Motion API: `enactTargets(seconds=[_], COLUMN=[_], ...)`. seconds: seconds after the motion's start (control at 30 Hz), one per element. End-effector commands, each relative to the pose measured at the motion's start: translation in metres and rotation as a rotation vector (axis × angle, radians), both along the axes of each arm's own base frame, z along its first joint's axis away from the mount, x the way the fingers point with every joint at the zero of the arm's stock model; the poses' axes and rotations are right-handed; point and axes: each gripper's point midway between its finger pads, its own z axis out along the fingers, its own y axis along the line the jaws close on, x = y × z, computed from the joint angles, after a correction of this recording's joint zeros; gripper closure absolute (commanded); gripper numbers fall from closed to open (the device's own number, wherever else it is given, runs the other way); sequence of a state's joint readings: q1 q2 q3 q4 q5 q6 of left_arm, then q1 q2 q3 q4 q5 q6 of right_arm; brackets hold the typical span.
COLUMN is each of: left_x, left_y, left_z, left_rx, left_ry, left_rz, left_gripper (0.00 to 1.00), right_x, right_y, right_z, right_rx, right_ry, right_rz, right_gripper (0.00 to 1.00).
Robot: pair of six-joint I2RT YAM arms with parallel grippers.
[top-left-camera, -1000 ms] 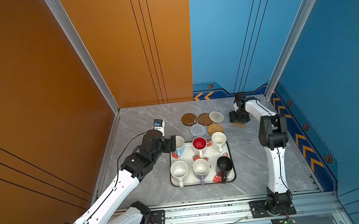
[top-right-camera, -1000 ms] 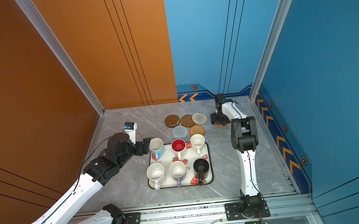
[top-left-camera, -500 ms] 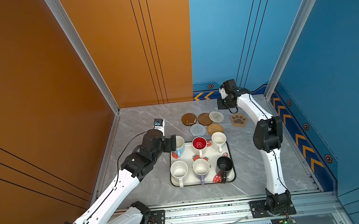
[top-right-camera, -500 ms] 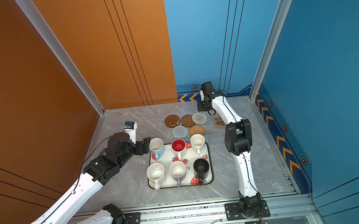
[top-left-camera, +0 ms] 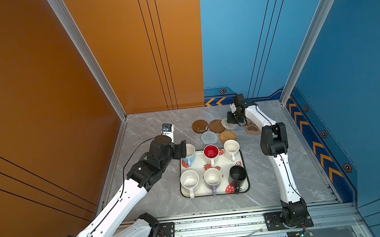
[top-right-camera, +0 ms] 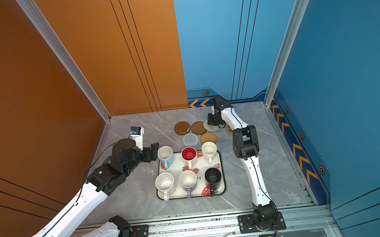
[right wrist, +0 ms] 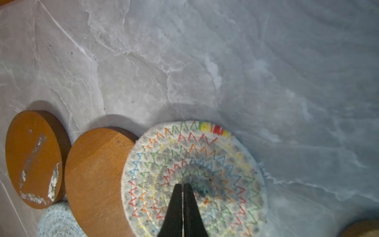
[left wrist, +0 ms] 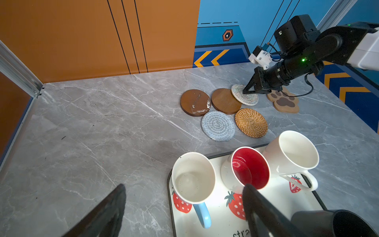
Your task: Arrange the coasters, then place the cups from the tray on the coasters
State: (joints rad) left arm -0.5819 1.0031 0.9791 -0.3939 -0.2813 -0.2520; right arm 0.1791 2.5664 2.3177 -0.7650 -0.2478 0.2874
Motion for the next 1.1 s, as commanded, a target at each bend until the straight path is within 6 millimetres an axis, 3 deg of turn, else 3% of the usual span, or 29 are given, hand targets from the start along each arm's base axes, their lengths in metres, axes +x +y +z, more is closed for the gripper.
enactTargets(seconds=[0.0, 0.4, 0.43, 0.47, 0.8, 1.07], left_x=[0.002, 0.008, 0.01, 0.013, 0.024, 0.024], left_y=[-0.002, -0.014, -0.017, -0.021, -0.069, -0.086], left_z=[0.01, -0.002, -0.003, 0.009, 0.007, 0.004], left_rx=[0.013, 0.018, 0.013, -0.009, 0.006, 0.034], left_ry=[-0.012, 0.02, 0.023, 0.003, 0.031, 0.034], left_rz=[-0.001, -0.021, -0.028, -0.037, -0.149, -0.186], left_gripper=[0.11, 0.12, 0.12, 0.12, 0.18, 0.18], right_x=[0.0, -0.021, -0.023, -0.024, -0.041, -0.054], right_y=[-0.009, -0.042, -0.044, -0.046, -0.066, -0.085], right_z=[-0.008, -0.034, -0.035, -0.036, -0.03, -0.03], right_rx=[0.017, 0.003, 0.0, -0.002, -0.056, -0.089], right_ry=[0.028, 0.118, 0.124, 0.128, 0.145, 0.162], right_rz=[-0.035, -0.071, -0.072, -0.074, -0.093, -0.099], right_gripper=[1.0, 1.0, 1.0, 1.0, 1.0, 1.0])
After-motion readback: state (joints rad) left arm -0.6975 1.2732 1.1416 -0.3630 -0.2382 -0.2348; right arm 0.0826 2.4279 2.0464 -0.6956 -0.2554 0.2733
